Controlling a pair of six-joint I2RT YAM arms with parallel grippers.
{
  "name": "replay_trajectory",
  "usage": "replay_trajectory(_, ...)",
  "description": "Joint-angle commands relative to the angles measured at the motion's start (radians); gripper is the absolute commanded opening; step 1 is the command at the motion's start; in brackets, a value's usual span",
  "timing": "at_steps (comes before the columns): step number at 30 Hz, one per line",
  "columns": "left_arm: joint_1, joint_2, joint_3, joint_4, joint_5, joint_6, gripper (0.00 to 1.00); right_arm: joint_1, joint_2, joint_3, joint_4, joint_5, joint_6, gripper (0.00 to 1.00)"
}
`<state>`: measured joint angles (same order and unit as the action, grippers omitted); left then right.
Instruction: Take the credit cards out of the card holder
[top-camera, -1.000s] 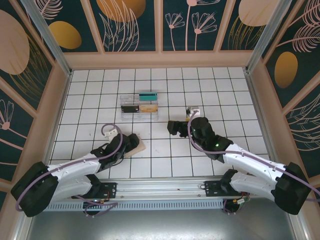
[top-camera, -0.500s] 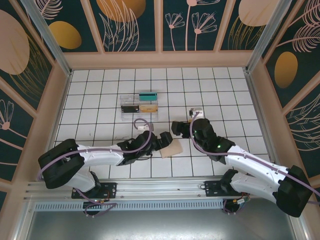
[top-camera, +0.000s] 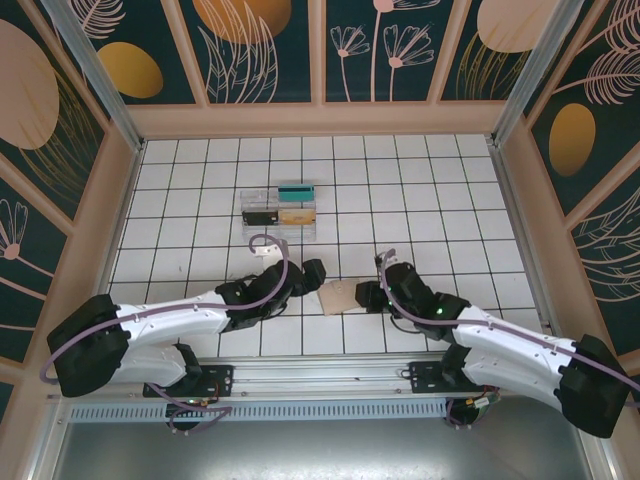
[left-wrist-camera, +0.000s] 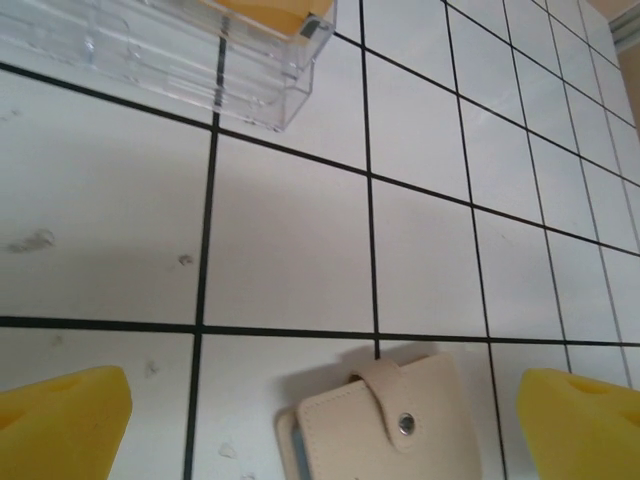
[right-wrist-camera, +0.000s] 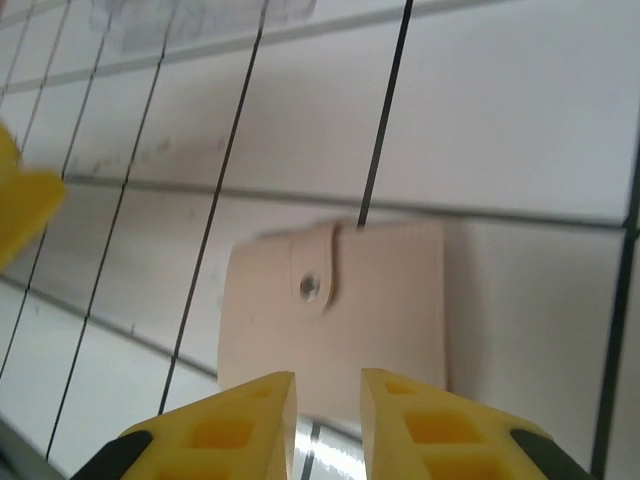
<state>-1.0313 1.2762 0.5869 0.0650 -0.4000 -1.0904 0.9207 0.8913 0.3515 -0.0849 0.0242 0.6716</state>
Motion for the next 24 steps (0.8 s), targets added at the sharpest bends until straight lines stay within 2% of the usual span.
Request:
replay_trajectory(1, 0.011, -0.005, 0.035, -0.037, -0.042, 0.08, 0.99, 0.049, 0.01, -0.044, -0.008, -0.043, 0.098, 0.25)
replay_trajectory(6, 0.014, 0.008, 0.054, -0.06, -0.04, 0.109, 0.99, 0.08, 0.152, -0.068, 0.073, -0.066, 0.146, 0.13)
replay_trajectory(10, 0.013, -0.004, 0.057, -0.073, -0.038, 0.133, 0.99, 0.069, 0.228, -0.052, 0.072, -0.019, 0.134, 0.12)
replay_trajectory(16, 0.013, 0.0, 0.084, -0.108, -0.037, 0.209, 0.98, -0.052, 0.253, -0.017, 0.059, 0.024, 0.073, 0.1)
replay_trajectory(20, 0.013, 0.034, 0.111, -0.108, -0.001, 0.286, 0.91, -0.136, 0.254, -0.009, 0.118, -0.005, 0.005, 0.11)
replay_trajectory(24, 0.012, 0.078, 0.155, -0.147, 0.001, 0.322, 0.89, -0.175, 0.32, 0.031, 0.163, -0.035, -0.047, 0.11)
